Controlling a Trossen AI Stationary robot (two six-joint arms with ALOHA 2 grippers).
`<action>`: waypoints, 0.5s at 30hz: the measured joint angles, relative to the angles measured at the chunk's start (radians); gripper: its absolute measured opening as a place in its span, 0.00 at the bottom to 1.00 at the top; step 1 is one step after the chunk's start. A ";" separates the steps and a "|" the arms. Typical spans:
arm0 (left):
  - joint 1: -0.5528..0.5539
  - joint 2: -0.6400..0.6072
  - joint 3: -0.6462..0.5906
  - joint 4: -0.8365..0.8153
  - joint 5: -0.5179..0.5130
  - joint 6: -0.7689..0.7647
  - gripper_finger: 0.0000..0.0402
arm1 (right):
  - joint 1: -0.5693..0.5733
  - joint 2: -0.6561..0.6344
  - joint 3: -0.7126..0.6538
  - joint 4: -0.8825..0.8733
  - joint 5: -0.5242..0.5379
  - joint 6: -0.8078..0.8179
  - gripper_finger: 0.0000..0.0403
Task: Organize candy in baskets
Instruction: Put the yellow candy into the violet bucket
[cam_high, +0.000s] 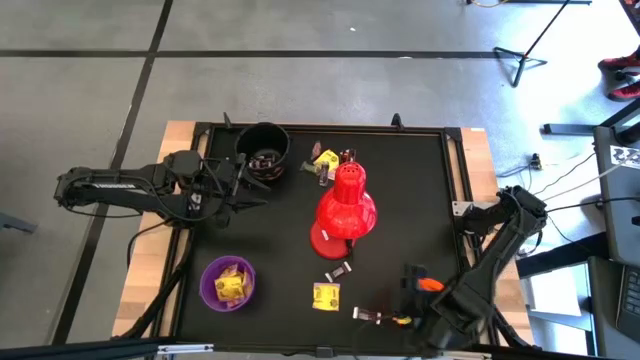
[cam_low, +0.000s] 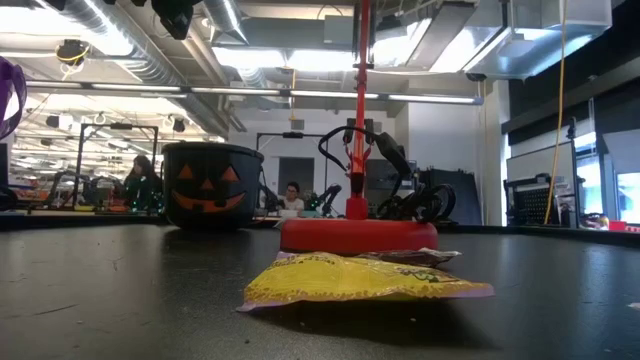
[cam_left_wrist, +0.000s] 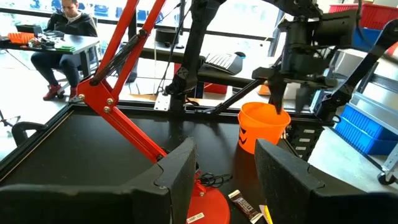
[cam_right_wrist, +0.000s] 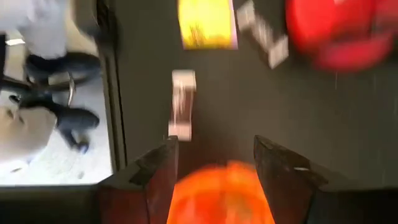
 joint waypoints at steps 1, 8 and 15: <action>0.000 0.000 0.000 0.000 0.000 0.000 0.39 | -0.023 0.000 0.000 0.042 0.005 -0.093 0.50; 0.000 0.000 0.000 0.000 0.000 0.000 0.39 | -0.214 0.008 0.000 0.216 -0.088 -0.453 0.49; 0.000 0.000 0.000 0.000 0.000 0.000 0.39 | -0.374 0.118 0.000 0.314 -0.311 -0.622 0.49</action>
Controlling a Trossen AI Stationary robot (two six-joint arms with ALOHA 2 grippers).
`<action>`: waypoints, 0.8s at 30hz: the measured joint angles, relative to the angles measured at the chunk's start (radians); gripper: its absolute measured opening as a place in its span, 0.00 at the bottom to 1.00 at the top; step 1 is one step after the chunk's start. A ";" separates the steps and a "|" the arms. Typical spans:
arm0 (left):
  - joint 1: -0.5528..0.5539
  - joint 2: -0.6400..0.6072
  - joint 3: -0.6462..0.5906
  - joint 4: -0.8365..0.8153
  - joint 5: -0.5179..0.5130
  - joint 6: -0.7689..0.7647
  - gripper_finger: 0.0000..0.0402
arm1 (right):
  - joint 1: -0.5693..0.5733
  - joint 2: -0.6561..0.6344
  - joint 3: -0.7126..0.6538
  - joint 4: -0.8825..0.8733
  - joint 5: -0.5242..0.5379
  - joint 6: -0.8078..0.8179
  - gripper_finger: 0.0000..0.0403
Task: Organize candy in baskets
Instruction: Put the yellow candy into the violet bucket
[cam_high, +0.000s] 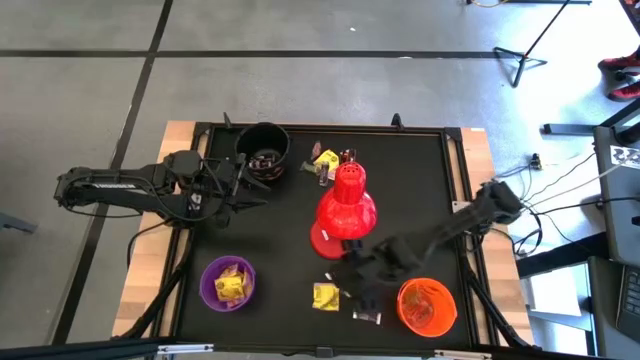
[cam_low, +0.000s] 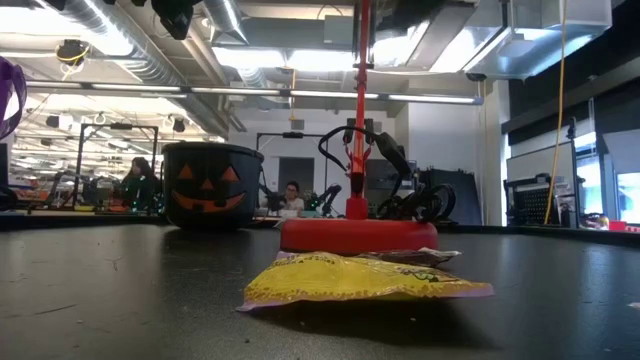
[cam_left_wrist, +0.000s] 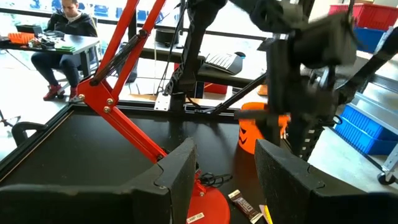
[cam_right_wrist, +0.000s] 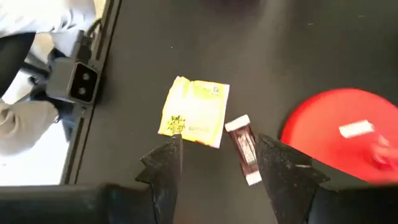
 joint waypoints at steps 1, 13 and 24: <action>0.000 0.000 0.000 0.001 0.000 0.000 0.39 | -0.015 0.024 0.000 0.016 -0.031 -0.022 0.49; 0.000 0.000 0.000 0.000 0.000 0.000 0.39 | -0.056 0.213 -0.001 0.148 -0.214 -0.106 0.49; 0.000 0.000 0.000 0.000 0.000 0.000 0.39 | -0.055 0.303 -0.001 0.224 -0.229 -0.198 0.49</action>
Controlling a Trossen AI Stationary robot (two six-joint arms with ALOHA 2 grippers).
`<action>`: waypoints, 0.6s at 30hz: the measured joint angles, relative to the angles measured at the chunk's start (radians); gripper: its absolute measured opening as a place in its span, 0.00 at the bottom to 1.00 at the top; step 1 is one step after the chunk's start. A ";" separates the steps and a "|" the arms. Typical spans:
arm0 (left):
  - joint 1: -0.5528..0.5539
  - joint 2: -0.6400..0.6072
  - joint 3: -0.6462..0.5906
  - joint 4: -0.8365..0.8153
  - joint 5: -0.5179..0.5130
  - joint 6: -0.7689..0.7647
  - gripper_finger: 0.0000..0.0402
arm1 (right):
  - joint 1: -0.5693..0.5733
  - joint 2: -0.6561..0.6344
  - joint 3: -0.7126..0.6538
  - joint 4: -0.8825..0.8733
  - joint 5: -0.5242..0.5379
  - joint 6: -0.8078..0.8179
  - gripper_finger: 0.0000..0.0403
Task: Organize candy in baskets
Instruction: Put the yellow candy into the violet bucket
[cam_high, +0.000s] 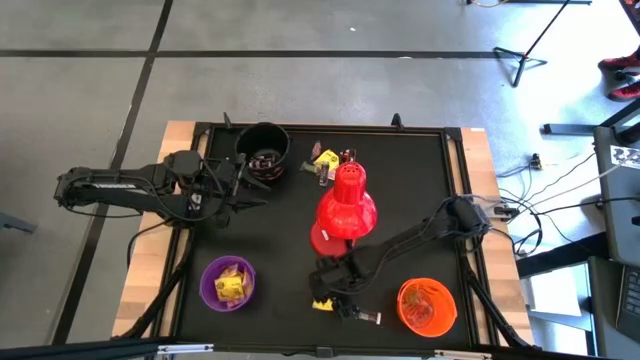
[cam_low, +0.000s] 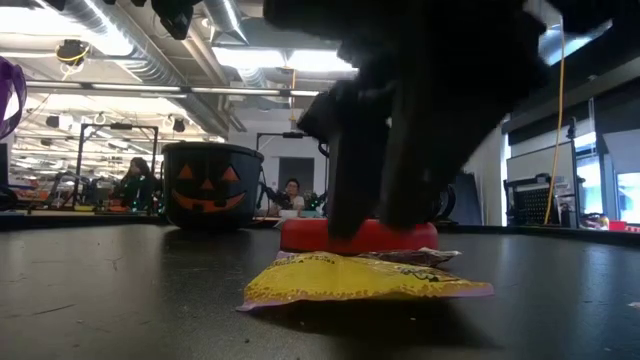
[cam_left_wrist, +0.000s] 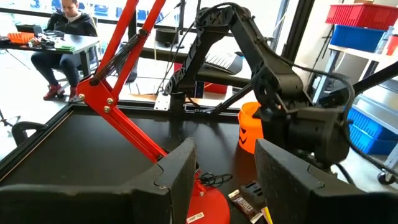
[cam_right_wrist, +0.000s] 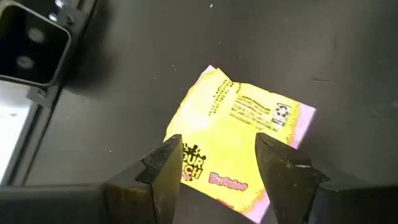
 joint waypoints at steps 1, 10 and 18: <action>0.000 0.000 0.000 0.000 0.000 0.000 0.39 | 0.000 0.007 0.000 0.000 0.000 -0.005 0.49; 0.000 0.000 0.000 0.000 0.000 0.000 0.39 | -0.001 0.034 0.002 0.001 -0.008 -0.007 0.49; 0.000 0.000 0.000 0.000 0.000 0.000 0.39 | -0.001 0.035 0.002 -0.002 0.006 -0.003 0.44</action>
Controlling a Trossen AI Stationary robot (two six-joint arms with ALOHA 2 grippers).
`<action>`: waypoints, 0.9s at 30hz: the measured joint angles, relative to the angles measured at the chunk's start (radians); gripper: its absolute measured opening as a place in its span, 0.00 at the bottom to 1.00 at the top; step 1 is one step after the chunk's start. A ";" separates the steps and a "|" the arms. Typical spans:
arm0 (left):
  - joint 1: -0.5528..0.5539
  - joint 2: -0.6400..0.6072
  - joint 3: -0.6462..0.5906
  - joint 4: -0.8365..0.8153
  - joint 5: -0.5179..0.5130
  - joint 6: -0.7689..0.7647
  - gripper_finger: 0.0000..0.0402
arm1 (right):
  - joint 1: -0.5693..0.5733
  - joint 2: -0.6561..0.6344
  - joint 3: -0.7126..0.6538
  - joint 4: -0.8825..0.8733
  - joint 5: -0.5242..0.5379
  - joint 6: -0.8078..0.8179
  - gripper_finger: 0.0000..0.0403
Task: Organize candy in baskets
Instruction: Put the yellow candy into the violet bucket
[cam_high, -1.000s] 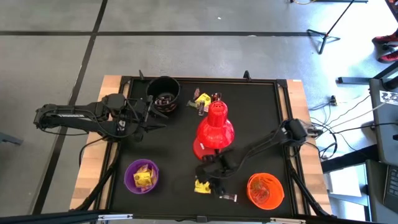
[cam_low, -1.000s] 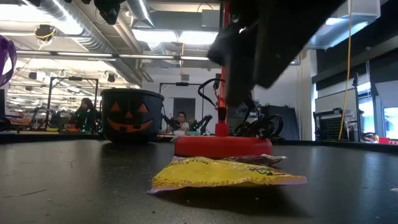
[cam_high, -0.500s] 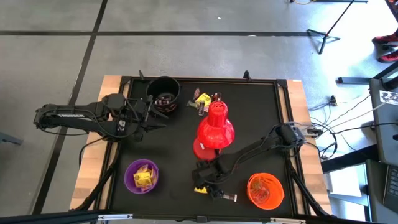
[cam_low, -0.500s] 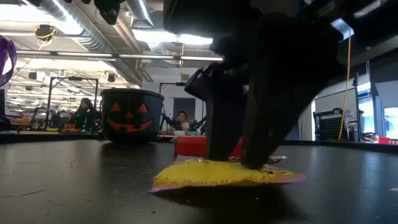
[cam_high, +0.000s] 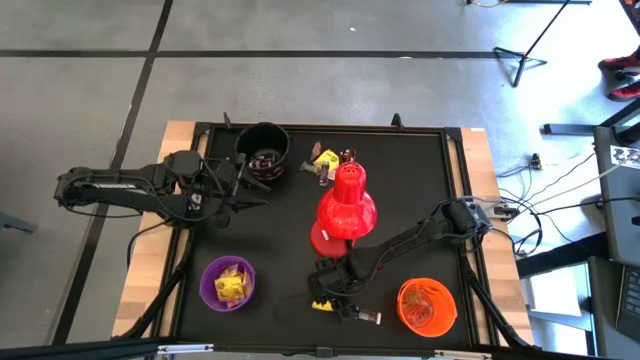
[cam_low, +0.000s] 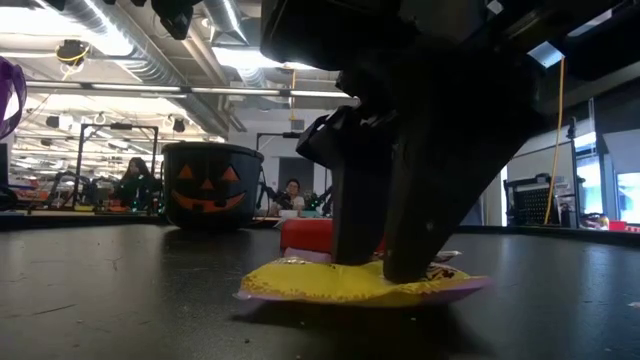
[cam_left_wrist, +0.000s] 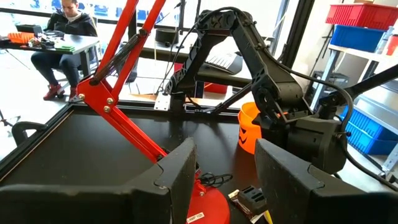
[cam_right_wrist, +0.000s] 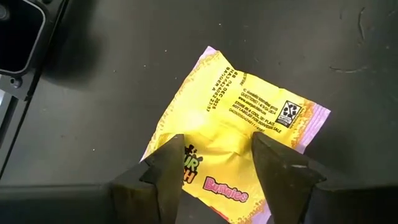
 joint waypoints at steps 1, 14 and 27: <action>0.000 0.000 0.000 0.000 0.000 0.000 0.39 | 0.000 0.000 0.000 0.000 0.006 0.000 0.42; 0.000 0.000 0.000 0.000 0.000 0.000 0.39 | 0.000 0.000 0.001 -0.009 0.041 -0.005 0.02; 0.000 0.000 0.000 0.000 0.000 0.000 0.39 | -0.002 -0.023 -0.003 -0.024 0.031 -0.003 0.00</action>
